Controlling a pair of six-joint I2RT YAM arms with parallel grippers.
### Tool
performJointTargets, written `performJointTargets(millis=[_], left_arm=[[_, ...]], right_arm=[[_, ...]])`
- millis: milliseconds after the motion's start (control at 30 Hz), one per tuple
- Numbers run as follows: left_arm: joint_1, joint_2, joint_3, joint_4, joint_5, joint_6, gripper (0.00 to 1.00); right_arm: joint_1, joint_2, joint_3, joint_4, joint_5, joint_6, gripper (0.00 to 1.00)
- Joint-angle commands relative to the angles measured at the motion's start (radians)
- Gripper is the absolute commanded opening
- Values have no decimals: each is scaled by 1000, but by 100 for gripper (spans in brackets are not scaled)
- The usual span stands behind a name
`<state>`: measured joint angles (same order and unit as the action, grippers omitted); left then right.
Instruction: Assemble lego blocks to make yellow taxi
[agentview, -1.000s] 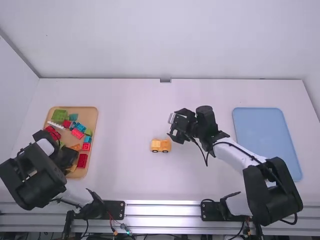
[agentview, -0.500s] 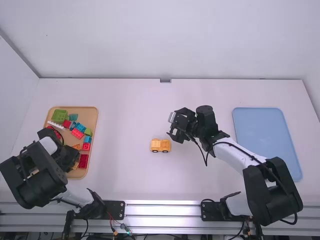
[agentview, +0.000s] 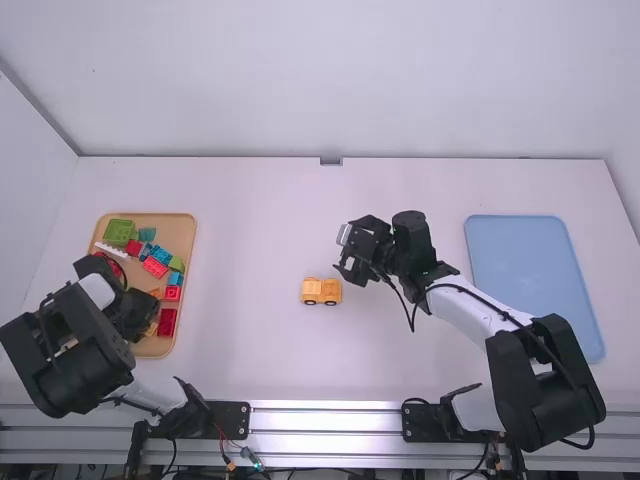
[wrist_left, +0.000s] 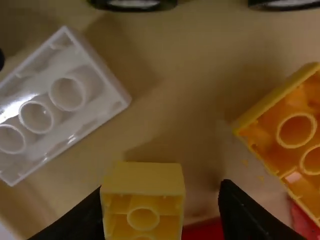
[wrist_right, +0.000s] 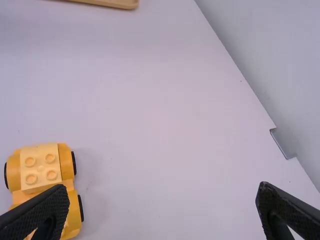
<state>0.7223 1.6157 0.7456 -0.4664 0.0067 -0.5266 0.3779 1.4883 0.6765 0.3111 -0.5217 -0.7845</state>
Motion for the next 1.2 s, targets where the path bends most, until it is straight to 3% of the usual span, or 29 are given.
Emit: performJointTargets(millis=[0, 200, 467, 533, 800, 900, 967, 1167], left_arm=[[-10, 4, -25, 2, 23, 0, 56], [-9, 4, -27, -10, 31, 0, 56], [-14, 4, -68, 41, 27, -7, 49], [-10, 4, -70, 46, 31, -7, 41], [-11, 4, -45, -2, 68, 2, 31], [-20, 4, -36, -18, 64, -1, 34], [-22, 4, -37, -18, 65, 0, 43], [-22, 4, -37, -23, 65, 0, 40]], right_arm=[[3, -11, -3, 0, -27, 10, 99], [3, -11, -3, 0, -31, 10, 99], [3, -11, -3, 3, -31, 10, 99], [3, -11, -3, -1, -31, 10, 99], [3, -11, -3, 3, -31, 22, 99], [3, -11, -3, 6, -31, 21, 99], [3, -11, -3, 7, -31, 21, 99], [3, -11, -3, 7, -31, 21, 99]])
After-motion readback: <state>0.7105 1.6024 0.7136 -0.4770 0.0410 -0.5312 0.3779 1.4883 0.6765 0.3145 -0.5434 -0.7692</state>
